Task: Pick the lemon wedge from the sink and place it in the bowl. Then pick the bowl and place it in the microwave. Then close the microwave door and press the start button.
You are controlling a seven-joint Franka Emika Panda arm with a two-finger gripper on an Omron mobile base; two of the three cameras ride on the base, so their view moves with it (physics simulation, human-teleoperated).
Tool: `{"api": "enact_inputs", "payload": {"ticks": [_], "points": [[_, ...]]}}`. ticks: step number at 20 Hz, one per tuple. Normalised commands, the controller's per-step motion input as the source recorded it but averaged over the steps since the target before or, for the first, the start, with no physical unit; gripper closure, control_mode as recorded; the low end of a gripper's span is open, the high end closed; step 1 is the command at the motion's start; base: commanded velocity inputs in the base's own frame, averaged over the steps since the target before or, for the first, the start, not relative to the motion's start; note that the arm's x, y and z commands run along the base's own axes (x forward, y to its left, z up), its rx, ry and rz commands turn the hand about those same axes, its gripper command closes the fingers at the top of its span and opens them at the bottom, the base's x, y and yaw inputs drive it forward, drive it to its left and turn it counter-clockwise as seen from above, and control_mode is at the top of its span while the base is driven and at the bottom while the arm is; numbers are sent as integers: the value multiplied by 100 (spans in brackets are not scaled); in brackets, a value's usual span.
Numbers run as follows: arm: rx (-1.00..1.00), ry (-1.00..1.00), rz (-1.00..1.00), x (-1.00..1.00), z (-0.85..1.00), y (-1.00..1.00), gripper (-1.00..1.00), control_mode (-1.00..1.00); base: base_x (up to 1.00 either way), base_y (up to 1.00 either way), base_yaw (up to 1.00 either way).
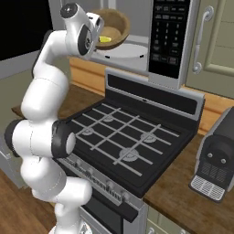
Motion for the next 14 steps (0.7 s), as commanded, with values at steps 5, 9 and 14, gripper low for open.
{"api": "enact_inputs", "payload": {"ticks": [5, 9, 14], "points": [[0, 0, 0, 40, -28, -16, 100, -100, 0, 0, 0], [0, 0, 0, 43, -27, -13, 100, -100, 0, 0, 0], [0, 0, 0, 41, -23, -4, 100, -100, 0, 0, 0]]}}
